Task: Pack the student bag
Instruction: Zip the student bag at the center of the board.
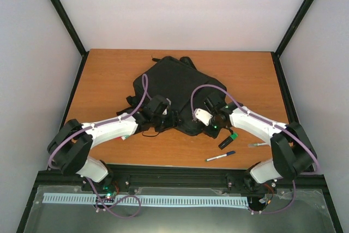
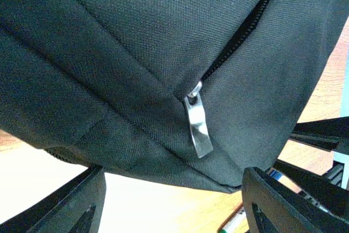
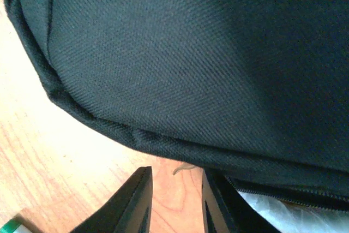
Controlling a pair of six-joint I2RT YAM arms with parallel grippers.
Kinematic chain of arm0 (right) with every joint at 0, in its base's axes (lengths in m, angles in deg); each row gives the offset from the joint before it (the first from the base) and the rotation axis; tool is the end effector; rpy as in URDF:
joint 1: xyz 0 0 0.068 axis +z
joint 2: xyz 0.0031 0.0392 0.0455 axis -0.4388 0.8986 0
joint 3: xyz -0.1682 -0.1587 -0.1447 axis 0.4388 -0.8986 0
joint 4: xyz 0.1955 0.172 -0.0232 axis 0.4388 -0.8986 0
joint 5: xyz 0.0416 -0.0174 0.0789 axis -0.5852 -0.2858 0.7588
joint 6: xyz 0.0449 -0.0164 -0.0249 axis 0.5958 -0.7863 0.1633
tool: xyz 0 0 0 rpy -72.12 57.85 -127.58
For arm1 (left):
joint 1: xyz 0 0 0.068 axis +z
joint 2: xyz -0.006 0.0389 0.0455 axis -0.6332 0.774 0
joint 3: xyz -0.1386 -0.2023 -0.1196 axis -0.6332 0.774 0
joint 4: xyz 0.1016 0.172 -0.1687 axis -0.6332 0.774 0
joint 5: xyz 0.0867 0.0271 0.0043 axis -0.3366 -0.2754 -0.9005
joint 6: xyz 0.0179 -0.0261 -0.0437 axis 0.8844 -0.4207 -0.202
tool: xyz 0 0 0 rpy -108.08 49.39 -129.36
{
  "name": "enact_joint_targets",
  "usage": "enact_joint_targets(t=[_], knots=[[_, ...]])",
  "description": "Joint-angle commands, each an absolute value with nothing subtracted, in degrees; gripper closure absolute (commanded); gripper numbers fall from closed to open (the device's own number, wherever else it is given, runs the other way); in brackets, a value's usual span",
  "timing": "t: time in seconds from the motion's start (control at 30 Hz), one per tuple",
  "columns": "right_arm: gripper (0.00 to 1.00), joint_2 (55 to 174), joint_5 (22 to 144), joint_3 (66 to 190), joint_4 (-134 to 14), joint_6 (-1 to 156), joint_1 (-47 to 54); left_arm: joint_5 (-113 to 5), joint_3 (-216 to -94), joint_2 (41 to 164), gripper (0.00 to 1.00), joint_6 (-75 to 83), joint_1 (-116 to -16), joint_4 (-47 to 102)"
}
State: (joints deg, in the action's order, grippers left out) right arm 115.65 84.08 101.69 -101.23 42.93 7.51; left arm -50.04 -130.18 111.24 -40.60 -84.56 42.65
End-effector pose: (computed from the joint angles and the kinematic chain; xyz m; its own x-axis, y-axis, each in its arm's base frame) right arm 0.2074 0.1438 0.1869 -0.4423 -0.8442 -0.3029 -0.8863 0.4630 0.0038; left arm 0.2034 -0.2161 0.1948 -0.9553 -0.1950 -0.2222 -0.0114 0.7753 -0.6315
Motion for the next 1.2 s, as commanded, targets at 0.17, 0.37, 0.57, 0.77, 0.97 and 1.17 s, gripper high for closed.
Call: enact_joint_targets(t=[0.17, 0.37, 0.57, 0.77, 0.97, 1.17], knots=[[0.73, 120.45, 84.07, 101.31, -97.06, 44.93, 8.14, -49.61, -131.24, 112.58, 0.30, -41.82, -85.17, 40.20], [0.85, 121.71, 80.98, 100.28, -93.68, 45.57, 8.07, -49.72, -130.63, 112.60, 0.30, -42.08, -85.17, 39.87], [0.97, 118.69, 81.15, 100.24, -95.72, 44.89, 8.08, -49.72, -130.08, 112.82, 0.30, -42.64, -85.23, 38.89], [0.97, 116.01, 84.07, 99.96, -98.78, 43.10, 8.10, -49.84, -130.70, 112.91, 0.30, -43.11, -86.67, 37.87], [0.97, 114.28, 88.58, 100.79, -101.07, 42.41, 8.11, -49.71, -132.58, 115.60, 0.31, -43.35, -88.41, 36.63], [0.97, 114.18, 89.68, 101.06, -101.00, 42.69, 8.16, -48.96, -133.16, 118.05, 0.44, -44.13, -88.59, 34.41]])
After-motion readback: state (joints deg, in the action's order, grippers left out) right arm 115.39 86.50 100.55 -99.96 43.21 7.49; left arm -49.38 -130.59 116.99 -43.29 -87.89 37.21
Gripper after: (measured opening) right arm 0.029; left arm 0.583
